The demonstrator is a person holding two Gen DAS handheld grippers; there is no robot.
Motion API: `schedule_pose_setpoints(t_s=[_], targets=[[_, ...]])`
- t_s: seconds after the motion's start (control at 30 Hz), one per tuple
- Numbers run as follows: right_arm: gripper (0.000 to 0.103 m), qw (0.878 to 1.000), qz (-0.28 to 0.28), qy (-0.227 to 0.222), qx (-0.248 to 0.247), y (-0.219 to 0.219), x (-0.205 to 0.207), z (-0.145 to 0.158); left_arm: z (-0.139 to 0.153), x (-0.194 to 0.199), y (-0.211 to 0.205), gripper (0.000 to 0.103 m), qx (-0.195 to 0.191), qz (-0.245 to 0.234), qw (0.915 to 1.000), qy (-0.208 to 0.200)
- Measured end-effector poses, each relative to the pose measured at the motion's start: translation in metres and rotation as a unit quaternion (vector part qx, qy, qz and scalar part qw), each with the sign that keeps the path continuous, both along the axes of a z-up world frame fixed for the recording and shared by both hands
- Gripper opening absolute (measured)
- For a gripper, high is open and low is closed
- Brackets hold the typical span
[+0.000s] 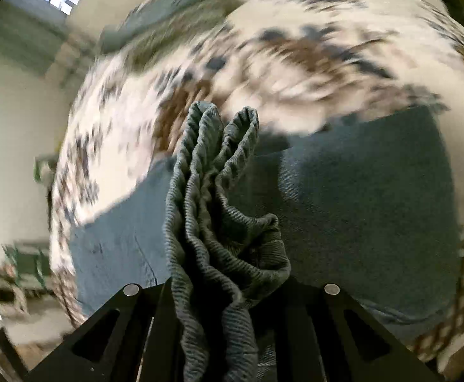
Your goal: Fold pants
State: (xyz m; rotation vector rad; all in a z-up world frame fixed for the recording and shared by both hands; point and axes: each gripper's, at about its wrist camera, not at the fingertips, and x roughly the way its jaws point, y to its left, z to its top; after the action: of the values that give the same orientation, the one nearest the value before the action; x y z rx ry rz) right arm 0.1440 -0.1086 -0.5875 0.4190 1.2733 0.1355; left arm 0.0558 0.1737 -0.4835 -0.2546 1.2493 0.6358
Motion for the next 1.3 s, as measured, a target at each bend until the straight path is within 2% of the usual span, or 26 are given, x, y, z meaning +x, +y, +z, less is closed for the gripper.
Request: schedule_pose_setpoints(t_s=[0.13, 0.3, 0.37, 0.43, 0.5, 0.6, 0.73, 0.83, 0.87, 0.9, 0.93, 1.0, 1.07, 1.13, 1.2, 1.27, 1.3], targets=[[0.011, 0.994, 0.054, 0.020, -0.089, 0.060, 0.006, -0.035, -0.011, -0.020, 0.033, 0.103, 0.000, 0.031, 0.9995, 0.012], [0.019, 0.977, 0.108, 0.042, -0.181, 0.093, 0.007, -0.052, -0.023, -0.033, 0.050, 0.103, -0.013, 0.057, 0.9981, 0.016], [0.023, 0.973, 0.124, 0.049, -0.191, 0.100, 0.007, -0.050, -0.028, -0.034, 0.050, 0.103, -0.023, 0.062, 0.9976, 0.019], [0.023, 0.974, 0.122, 0.044, -0.185, 0.101, 0.004, -0.047, -0.032, -0.033, 0.050, 0.103, -0.033, 0.066, 0.9971, 0.021], [0.018, 0.972, 0.126, 0.032, -0.194, 0.105, -0.002, -0.043, -0.034, -0.030, 0.046, 0.103, -0.038, 0.064, 0.9970, 0.020], [0.018, 0.969, 0.145, 0.023, -0.199, 0.115, -0.010, -0.039, -0.034, -0.026, 0.040, 0.103, -0.040, 0.056, 0.9974, 0.019], [0.018, 0.967, 0.158, 0.025, -0.200, 0.122, -0.015, -0.038, -0.036, -0.018, 0.038, 0.103, -0.042, 0.048, 0.9978, 0.020], [0.030, 0.971, 0.154, 0.059, -0.175, 0.121, -0.017, -0.036, -0.035, -0.014, 0.039, 0.103, -0.038, 0.044, 0.9981, 0.019], [0.040, 0.974, 0.157, 0.076, -0.146, 0.119, -0.017, -0.035, -0.034, -0.013, 0.039, 0.103, -0.038, 0.044, 0.9982, 0.017], [0.050, 0.978, 0.159, 0.102, -0.083, 0.116, -0.018, -0.033, -0.033, -0.012, 0.040, 0.103, -0.037, 0.044, 0.9982, 0.016], [0.054, 0.979, 0.162, 0.117, -0.041, 0.113, -0.020, -0.030, -0.031, -0.011, 0.041, 0.103, -0.037, 0.044, 0.9982, 0.014], [0.057, 0.972, 0.176, 0.146, 0.055, 0.102, -0.025, -0.018, -0.028, -0.010, 0.041, 0.103, -0.038, 0.045, 0.9982, 0.010], [0.057, 0.975, 0.168, 0.122, 0.084, 0.079, -0.027, 0.002, -0.024, -0.009, 0.041, 0.103, -0.040, 0.046, 0.9981, 0.007], [0.057, 0.984, 0.125, 0.100, 0.072, 0.043, -0.026, 0.014, -0.020, -0.006, 0.038, 0.103, -0.044, 0.042, 0.9981, 0.001], [0.057, 0.993, 0.064, 0.097, 0.032, 0.004, -0.021, 0.008, -0.016, -0.002, 0.033, 0.103, -0.041, 0.034, 0.9986, -0.004], [0.057, 0.991, 0.035, 0.130, -0.016, -0.015, -0.017, -0.015, -0.017, 0.003, 0.029, 0.103, -0.041, 0.030, 0.9987, -0.005], [0.057, 0.985, 0.036, 0.165, -0.021, -0.019, -0.018, -0.037, -0.018, 0.006, 0.028, 0.103, -0.044, 0.031, 0.9985, -0.006]])
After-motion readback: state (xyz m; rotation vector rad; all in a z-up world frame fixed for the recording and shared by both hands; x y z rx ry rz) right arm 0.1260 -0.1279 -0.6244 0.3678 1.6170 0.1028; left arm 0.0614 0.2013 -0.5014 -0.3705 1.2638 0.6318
